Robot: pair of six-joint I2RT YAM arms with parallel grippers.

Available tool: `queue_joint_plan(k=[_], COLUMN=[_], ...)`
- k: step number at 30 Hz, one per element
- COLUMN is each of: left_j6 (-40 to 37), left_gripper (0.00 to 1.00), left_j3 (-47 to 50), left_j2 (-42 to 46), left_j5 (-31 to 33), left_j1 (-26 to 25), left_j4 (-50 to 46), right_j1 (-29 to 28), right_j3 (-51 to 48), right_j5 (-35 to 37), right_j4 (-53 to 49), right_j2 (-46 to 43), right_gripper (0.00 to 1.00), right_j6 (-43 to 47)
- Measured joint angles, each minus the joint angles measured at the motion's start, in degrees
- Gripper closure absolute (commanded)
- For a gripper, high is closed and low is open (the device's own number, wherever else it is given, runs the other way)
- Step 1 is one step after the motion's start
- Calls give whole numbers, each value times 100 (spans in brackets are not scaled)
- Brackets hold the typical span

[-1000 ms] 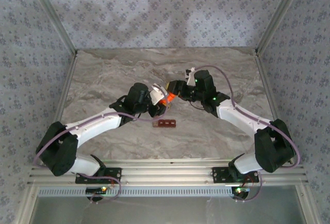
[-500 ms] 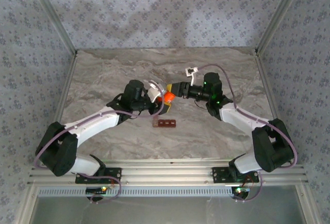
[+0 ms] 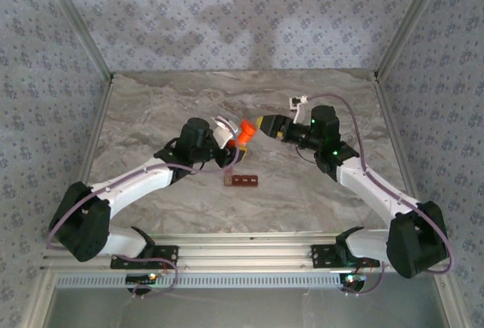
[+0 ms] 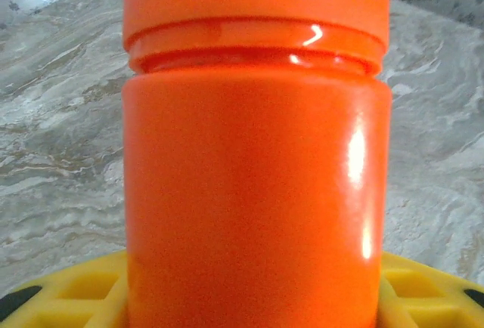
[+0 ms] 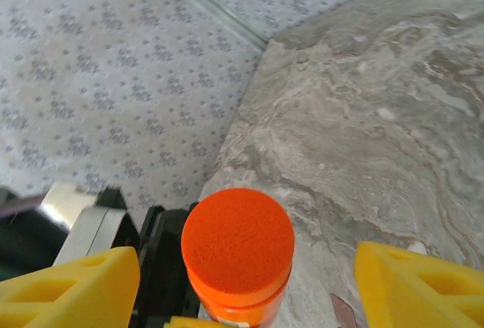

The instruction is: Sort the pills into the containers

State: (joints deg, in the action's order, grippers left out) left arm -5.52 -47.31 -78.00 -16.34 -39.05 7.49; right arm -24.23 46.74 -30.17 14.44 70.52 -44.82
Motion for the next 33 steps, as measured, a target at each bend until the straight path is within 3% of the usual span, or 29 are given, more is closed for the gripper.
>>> queue_joint_plan(k=[8,23,33], left_j6=[-396,-549,-555], left_gripper=[100,100,100], left_j3=[-2,-44,-70], left_j2=[-142,-243,-249], left_j5=[590,800,815], left_j1=[-345,-426,-424], left_j4=[-157,-262,-302], right_j1=[-175,-584,-682], right_j3=[208,345,385], right_j5=[505,686,656], right_j4=[-634,-669,-549], right_j2=[249,756,857], right_gripper=[21,23,51], right_j6=[-632,-841,-966])
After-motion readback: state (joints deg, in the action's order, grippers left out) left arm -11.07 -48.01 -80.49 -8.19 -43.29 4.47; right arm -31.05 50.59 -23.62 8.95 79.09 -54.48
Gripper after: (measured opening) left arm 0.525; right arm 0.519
